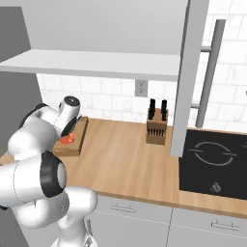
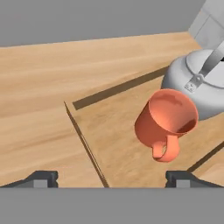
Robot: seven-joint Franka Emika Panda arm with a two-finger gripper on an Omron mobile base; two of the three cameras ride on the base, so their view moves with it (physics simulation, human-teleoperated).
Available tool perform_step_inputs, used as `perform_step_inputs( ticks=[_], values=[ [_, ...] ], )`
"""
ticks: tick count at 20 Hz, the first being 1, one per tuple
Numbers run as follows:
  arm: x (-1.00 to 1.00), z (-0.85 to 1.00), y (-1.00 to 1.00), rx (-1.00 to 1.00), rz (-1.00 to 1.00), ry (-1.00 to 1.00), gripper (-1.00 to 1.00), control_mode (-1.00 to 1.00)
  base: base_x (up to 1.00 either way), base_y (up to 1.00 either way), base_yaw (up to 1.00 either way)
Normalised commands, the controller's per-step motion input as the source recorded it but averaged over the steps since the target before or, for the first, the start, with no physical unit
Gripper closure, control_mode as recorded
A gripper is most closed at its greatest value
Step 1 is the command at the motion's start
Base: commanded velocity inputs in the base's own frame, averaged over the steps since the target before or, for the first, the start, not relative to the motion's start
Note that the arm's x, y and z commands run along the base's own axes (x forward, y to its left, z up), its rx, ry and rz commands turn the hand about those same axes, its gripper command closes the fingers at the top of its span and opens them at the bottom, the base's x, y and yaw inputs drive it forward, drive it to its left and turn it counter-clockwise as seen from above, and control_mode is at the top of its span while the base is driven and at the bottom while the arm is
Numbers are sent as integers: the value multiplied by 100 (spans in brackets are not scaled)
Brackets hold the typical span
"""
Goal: Pick the kettle from the counter and place it on the tray. Then pick the mug from the cabinet and place it on the tray. Then close the cabinet doors.
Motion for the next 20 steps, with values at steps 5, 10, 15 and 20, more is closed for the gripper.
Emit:
perform_step_inputs(
  ticks=[5, 10, 15, 20],
  values=[
    [-74, 82, -31, 9, 0, 0, -100, -100, 0, 0, 0],
    [-63, 54, -27, 6, -5, 7, -100, -100, 0, 0, 0],
    [0, 0, 0, 0, -1, 2, -100, -100, 0, 0, 0],
    [-23, 6, -11, 2, -6, -1, -100, -100, 0, 0, 0]
  ],
)
